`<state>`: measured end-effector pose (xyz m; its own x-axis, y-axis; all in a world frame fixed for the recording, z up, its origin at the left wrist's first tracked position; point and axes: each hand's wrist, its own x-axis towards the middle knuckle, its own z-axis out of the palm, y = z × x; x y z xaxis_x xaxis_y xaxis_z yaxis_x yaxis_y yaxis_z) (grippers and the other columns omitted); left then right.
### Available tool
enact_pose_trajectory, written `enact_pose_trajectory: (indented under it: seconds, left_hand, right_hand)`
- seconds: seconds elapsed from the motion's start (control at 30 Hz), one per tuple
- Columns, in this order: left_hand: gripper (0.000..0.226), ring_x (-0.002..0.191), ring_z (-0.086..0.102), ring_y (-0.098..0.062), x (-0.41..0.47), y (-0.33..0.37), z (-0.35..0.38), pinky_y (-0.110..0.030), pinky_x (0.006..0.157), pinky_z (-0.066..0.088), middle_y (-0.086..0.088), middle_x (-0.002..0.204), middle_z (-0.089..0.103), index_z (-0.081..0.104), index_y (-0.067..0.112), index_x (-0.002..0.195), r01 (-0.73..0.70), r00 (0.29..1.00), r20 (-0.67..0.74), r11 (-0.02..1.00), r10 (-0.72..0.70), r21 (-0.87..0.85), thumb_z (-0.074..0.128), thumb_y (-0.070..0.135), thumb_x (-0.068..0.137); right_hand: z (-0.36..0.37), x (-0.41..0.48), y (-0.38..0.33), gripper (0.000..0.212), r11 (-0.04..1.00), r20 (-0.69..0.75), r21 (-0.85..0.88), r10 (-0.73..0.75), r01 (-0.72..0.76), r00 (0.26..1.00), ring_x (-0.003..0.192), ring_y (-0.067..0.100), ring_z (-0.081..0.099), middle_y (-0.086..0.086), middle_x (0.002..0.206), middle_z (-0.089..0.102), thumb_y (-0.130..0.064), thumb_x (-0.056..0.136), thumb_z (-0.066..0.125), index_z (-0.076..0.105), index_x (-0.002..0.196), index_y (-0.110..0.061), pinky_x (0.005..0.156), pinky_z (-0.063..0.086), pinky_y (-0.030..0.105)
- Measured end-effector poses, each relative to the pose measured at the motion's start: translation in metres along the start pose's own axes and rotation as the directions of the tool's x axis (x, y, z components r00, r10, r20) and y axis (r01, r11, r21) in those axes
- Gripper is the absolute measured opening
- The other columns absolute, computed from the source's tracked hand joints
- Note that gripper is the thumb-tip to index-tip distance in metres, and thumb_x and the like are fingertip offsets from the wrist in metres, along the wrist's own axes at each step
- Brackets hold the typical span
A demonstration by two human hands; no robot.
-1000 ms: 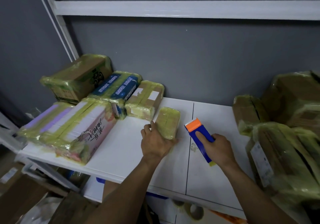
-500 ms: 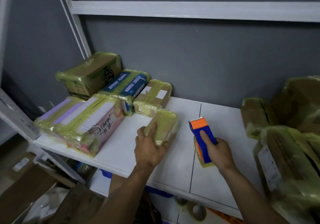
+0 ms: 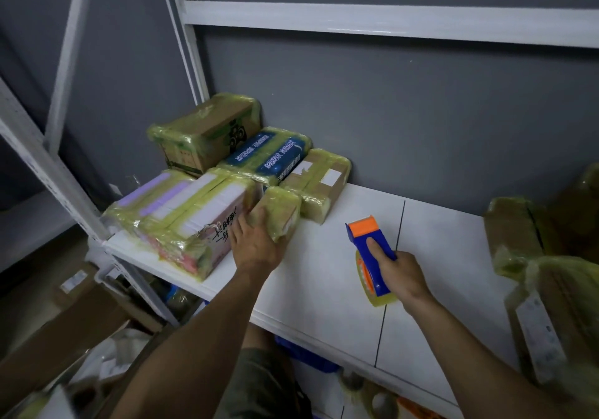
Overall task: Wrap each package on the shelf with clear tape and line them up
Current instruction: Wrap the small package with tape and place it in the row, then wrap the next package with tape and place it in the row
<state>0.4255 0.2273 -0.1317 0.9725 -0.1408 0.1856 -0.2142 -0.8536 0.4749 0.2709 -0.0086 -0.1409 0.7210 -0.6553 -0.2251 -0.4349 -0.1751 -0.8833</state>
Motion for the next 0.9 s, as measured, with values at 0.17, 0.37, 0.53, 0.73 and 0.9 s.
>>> enact_pose_trajectory:
  seconds: [0.17, 0.37, 0.53, 0.73, 0.9]
  left_hand:
    - [0.089, 0.154, 0.006, -0.029, 0.005, 0.003, 0.009, -0.059, 0.123, 0.002, -0.004, 0.167, 0.013, 0.012, 0.019, 0.16, -0.062, 0.998, 0.007, 0.978, 0.062, 0.202, 0.051, 0.057, 0.09]
    - [0.095, 0.156, 0.001, -0.022, -0.004, 0.036, -0.004, -0.065, 0.118, -0.003, -0.004, 0.17, 0.003, 0.002, 0.024, 0.16, -0.064, 0.996, 0.074, 0.989, 0.054, 0.136, 0.062, 0.047, 0.09]
    - [0.061, 0.151, 0.024, -0.023, -0.054, 0.096, 0.008, -0.045, 0.121, 0.023, 0.002, 0.162, 0.032, 0.04, 0.032, 0.153, -0.422, 0.897, 0.075, 0.894, 0.435, -0.149, 0.061, 0.041, 0.096]
    - [0.047, 0.143, 0.036, -0.015, -0.076, 0.187, 0.037, -0.025, 0.115, 0.029, 0.009, 0.157, 0.04, 0.049, 0.031, 0.148, -0.622, 0.681, 0.241, 0.72, 0.692, -0.308, 0.057, 0.03, 0.102]
    - [0.052, 0.135, 0.046, -0.011, -0.095, 0.279, 0.064, -0.018, 0.106, 0.033, 0.01, 0.151, 0.045, 0.047, 0.031, 0.148, -0.663, 0.459, 0.388, 0.599, 0.799, -0.45, 0.059, 0.042, 0.099]
  right_hand:
    - [-0.007, 0.005, 0.003, 0.056, 1.0, 0.0, 0.009, 0.028, -0.028, 1.0, 0.077, 0.021, 0.071, 0.005, 0.086, 0.073, -0.069, 0.09, 0.06, 0.065, 0.097, -0.013, 0.06, 0.049, 0.028]
    - [-0.022, -0.015, 0.003, 0.055, 0.998, 0.037, 0.06, 0.031, -0.033, 0.999, 0.081, 0.02, 0.072, 0.002, 0.089, 0.075, -0.067, 0.09, 0.061, 0.066, 0.103, -0.014, 0.064, 0.052, 0.029]
    - [-0.074, -0.052, -0.01, 0.066, 0.989, -0.091, 0.145, 0.01, 0.003, 0.996, 0.069, 0.012, 0.073, -0.007, 0.074, 0.075, -0.079, 0.072, 0.056, 0.068, 0.097, -0.02, 0.056, 0.05, 0.024]
    - [-0.165, -0.08, -0.032, 0.058, 0.991, -0.359, 0.068, -0.08, 0.112, 0.93, 0.051, 0.004, 0.065, -0.005, 0.066, 0.072, -0.072, 0.087, 0.059, 0.068, 0.083, -0.015, 0.056, 0.044, 0.027]
    - [-0.234, -0.1, -0.032, 0.062, 0.994, -0.49, -0.016, -0.1, 0.106, 0.866, 0.042, 0.006, 0.055, -0.002, 0.052, 0.063, -0.069, 0.091, 0.059, 0.06, 0.067, -0.012, 0.052, 0.038, 0.027]
